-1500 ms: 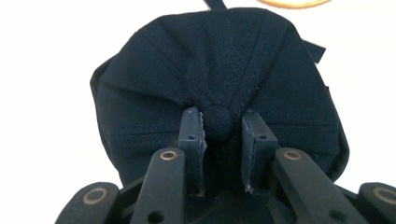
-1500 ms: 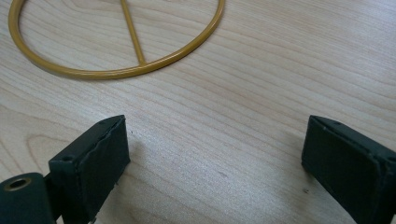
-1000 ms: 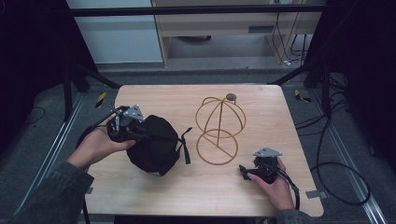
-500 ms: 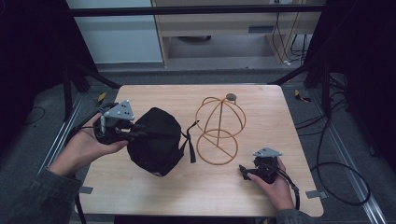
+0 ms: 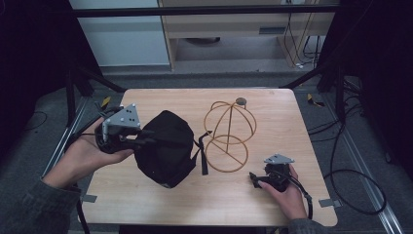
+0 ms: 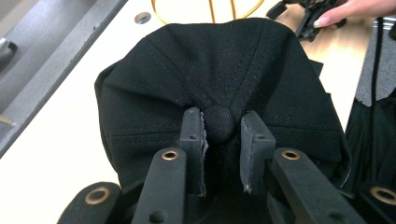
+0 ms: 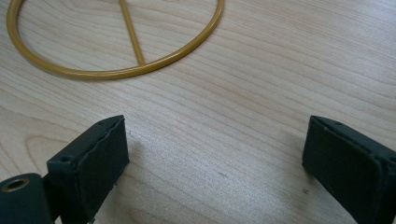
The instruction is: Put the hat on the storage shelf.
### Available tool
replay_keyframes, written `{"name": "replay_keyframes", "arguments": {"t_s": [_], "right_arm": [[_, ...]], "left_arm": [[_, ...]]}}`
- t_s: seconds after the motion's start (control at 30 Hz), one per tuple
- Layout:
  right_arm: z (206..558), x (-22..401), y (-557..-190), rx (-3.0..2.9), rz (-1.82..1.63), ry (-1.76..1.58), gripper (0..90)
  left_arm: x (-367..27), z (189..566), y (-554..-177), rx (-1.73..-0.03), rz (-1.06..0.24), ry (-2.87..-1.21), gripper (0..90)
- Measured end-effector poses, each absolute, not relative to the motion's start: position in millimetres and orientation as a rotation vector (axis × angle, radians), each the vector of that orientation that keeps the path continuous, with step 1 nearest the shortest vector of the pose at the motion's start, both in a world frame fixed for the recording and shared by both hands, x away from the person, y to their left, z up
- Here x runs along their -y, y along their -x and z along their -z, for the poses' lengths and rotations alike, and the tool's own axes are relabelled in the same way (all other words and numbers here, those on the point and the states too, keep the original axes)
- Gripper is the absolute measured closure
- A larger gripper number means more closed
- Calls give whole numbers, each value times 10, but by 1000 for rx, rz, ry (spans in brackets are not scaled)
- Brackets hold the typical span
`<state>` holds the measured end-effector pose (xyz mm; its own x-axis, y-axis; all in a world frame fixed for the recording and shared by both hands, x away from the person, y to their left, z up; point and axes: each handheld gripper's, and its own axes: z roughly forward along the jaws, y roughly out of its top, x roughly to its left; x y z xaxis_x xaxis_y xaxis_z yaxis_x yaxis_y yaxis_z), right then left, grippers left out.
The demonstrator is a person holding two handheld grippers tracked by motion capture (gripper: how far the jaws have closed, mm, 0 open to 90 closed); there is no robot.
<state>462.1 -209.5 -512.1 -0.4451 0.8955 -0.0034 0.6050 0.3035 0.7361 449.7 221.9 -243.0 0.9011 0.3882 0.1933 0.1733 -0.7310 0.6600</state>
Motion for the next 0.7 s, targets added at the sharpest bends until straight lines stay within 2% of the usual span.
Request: {"name": "replay_keyframes", "arguments": {"t_s": [0.7], "right_arm": [[5121, 2095, -4621, -2162, -946, -1338, 71]], "left_arm": [[-1970, 2078, -4384, -314, -453, -2368, 736]]}}
